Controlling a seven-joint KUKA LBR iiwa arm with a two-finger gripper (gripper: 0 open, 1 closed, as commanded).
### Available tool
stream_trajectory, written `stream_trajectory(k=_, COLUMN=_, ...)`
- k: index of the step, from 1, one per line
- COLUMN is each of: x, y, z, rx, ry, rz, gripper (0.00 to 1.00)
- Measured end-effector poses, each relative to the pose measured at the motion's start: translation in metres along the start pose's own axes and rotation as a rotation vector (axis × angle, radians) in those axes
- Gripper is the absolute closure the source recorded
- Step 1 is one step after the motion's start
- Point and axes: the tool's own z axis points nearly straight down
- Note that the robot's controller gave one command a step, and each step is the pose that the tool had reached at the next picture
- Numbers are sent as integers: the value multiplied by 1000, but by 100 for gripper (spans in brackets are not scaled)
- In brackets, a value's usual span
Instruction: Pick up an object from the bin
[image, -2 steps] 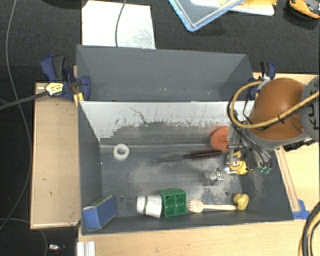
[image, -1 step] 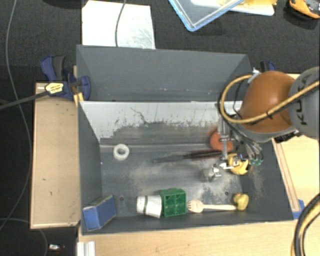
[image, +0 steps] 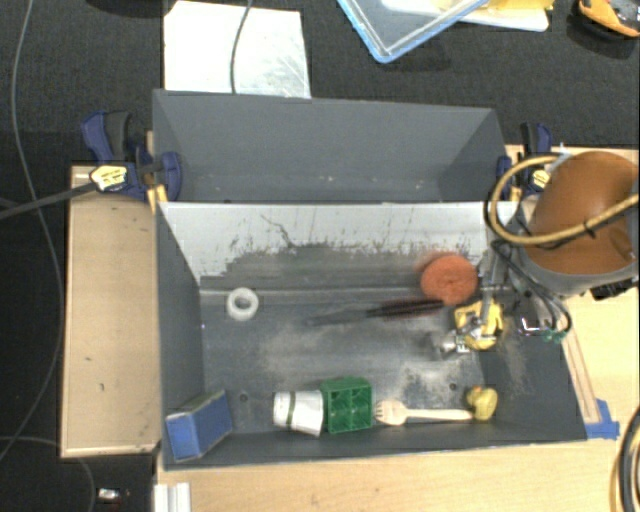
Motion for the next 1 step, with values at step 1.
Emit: stream_trajectory(k=1, x=-29, y=-7, z=43, rx=-1, ry=-12, rz=-79, gripper=0)
